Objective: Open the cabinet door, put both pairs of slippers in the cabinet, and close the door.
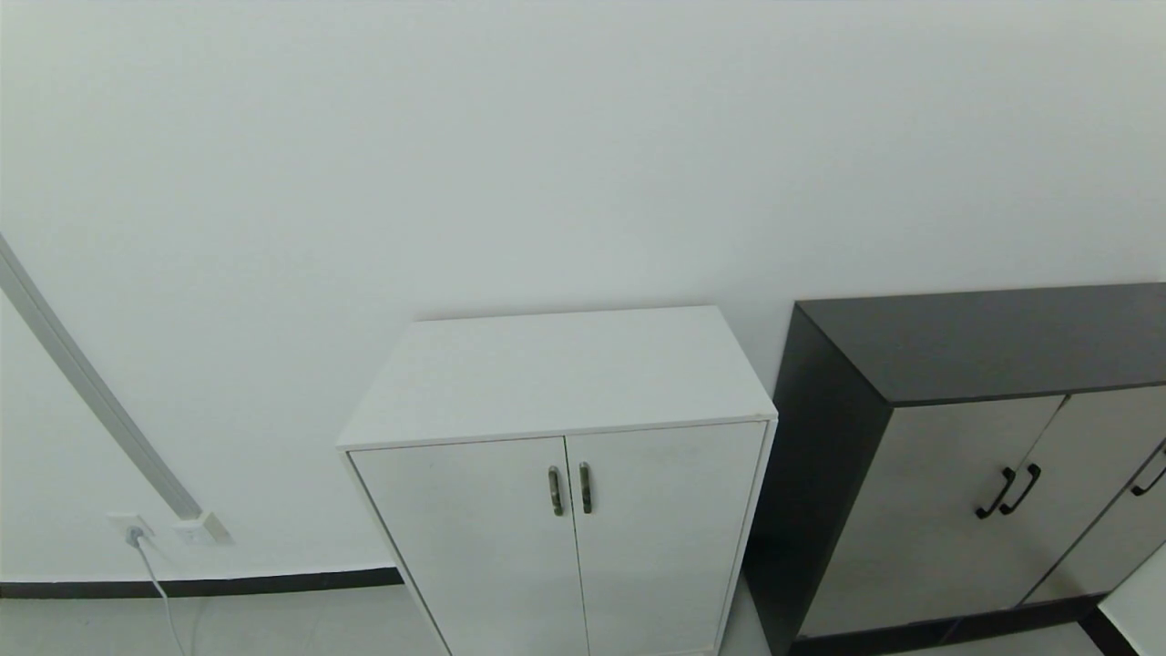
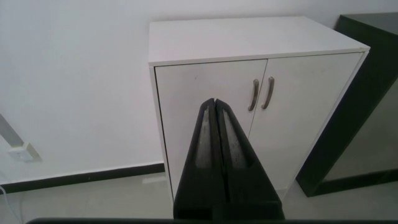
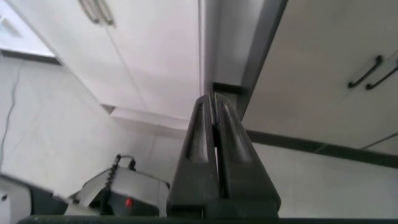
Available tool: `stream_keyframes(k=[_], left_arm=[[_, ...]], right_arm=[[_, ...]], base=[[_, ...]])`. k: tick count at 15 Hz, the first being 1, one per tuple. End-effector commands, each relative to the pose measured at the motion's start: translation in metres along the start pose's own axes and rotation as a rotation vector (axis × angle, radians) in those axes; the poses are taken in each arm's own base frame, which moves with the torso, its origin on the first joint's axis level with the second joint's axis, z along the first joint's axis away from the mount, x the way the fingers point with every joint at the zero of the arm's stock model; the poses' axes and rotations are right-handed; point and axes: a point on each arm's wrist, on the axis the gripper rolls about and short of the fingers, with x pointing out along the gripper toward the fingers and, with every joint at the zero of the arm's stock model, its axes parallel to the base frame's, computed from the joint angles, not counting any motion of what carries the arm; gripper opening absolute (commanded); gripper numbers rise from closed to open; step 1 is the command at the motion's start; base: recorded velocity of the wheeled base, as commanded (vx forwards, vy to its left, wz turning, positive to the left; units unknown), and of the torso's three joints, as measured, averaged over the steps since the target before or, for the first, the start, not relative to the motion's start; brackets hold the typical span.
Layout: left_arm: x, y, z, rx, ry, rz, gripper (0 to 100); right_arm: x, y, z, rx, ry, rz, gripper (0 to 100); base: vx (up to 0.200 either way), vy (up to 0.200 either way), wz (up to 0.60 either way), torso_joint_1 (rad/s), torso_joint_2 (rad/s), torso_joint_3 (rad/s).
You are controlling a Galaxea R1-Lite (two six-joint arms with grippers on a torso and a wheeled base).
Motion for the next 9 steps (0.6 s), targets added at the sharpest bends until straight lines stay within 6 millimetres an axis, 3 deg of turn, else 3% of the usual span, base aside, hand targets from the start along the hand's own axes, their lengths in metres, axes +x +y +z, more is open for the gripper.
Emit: stream_keyframes(k=[1,9], left_arm=[[0.000,0.000,0.000,0.000,0.000,0.000,0],[0.000,0.000,0.000,0.000,0.000,0.000,0]], right_arm=[[-0.004,0.000,-0.006,-0.001,-0.012,0.008,0],[-0.008,0.003,-0.027,-0.010,-0.004,0.077,0]], base=[[0.000,0.000,0.00,0.000,0.00,0.000],[0.000,0.000,0.00,0.000,0.00,0.000]])
